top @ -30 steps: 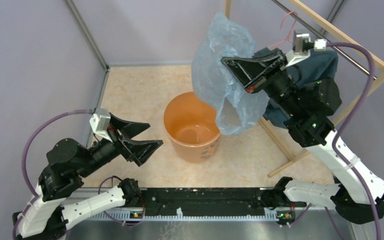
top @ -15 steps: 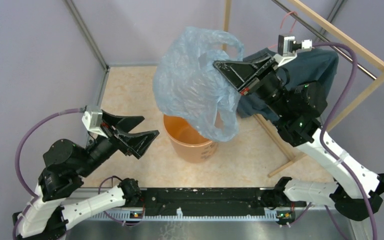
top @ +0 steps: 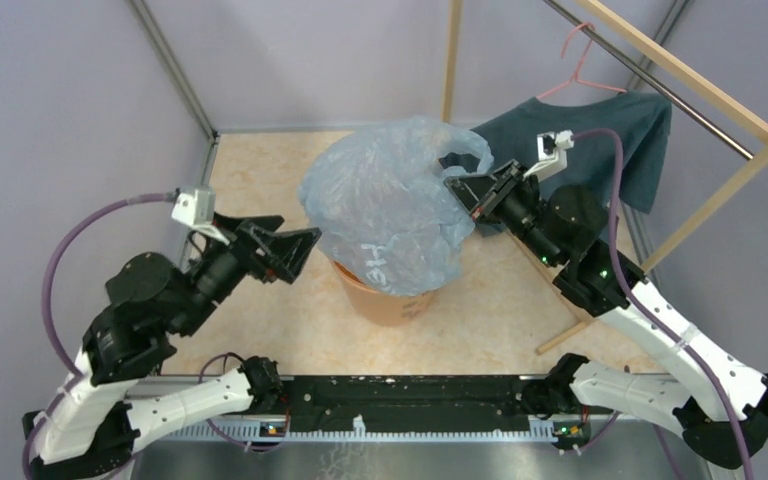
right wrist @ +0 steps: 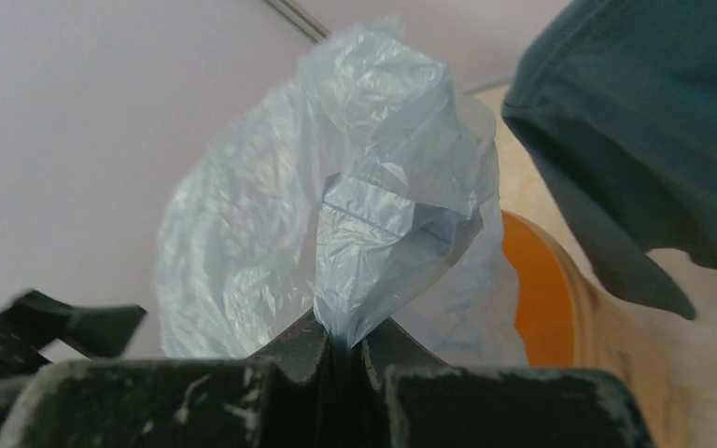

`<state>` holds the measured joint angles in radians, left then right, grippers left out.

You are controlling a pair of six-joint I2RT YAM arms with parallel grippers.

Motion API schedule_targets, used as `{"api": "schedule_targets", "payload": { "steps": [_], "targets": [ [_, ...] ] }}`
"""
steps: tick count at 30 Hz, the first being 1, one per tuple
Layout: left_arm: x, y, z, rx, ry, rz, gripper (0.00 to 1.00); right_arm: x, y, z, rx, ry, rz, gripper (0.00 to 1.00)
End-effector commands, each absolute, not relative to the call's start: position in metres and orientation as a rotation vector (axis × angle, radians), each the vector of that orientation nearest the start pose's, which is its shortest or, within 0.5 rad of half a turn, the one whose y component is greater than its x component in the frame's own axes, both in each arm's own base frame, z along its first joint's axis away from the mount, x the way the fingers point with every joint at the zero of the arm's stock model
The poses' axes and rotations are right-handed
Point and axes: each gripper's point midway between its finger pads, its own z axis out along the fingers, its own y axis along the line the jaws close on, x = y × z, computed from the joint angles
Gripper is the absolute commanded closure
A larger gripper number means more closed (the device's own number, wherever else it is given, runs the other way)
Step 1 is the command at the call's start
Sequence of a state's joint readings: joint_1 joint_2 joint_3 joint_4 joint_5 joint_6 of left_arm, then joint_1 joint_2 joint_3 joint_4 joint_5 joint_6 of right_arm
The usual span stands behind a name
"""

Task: Put the trash bags into the trash bin

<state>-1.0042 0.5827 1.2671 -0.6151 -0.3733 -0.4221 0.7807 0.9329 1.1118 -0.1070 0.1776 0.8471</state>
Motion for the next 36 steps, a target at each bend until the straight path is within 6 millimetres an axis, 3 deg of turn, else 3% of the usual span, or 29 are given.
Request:
{"api": "schedule_targets", "payload": {
  "steps": [1, 6, 8, 10, 14, 16, 18, 22, 26, 30, 36],
  "targets": [
    [0.182, -0.148, 0.427, 0.046, 1.698, -0.66, 0.04, 0.234, 0.23, 0.405, 0.025, 1.624, 1.021, 1.0],
    [0.215, -0.178, 0.432, 0.1, 1.766, -0.487, 0.05, 0.212, 0.234, 0.406, -0.166, 1.599, 1.036, 1.0],
    [0.23, -0.192, 0.423, 0.128, 1.797, -0.412, 0.03, 0.207, 0.235, 0.407, -0.194, 1.593, 1.048, 1.0],
    [0.239, -0.21, 0.407, 0.171, 1.836, -0.384, 0.04, 0.202, 0.236, 0.409, -0.22, 1.583, 1.067, 1.0],
    [0.238, -0.248, 0.358, 0.281, 1.926, -0.458, 0.09, 0.203, 0.238, 0.418, -0.224, 1.551, 1.075, 1.0],
    [0.234, -0.252, 0.318, 0.28, 1.992, -0.464, 0.07, 0.206, 0.244, 0.427, -0.236, 1.535, 1.088, 1.0],
    [0.228, -0.257, 0.292, 0.278, 2.035, -0.506, 0.04, 0.207, 0.252, 0.441, -0.273, 1.514, 1.108, 1.0],
    [0.216, -0.284, 0.263, 0.341, 2.093, -0.642, 0.02, 0.206, 0.272, 0.452, -0.382, 1.507, 1.137, 1.0],
    [0.211, -0.293, 0.243, 0.344, 2.189, -0.648, 0.03, 0.205, 0.29, 0.437, -0.503, 1.54, 1.157, 1.0],
    [0.209, -0.281, 0.26, 0.314, 2.155, -0.651, 0.02, 0.203, 0.285, 0.414, -0.544, 1.606, 1.102, 1.0],
    [0.192, -0.262, 0.328, 0.366, 1.919, -0.795, 0.02, 0.191, 0.265, 0.399, -0.517, 1.55, 1.085, 1.0]
  ]
}}
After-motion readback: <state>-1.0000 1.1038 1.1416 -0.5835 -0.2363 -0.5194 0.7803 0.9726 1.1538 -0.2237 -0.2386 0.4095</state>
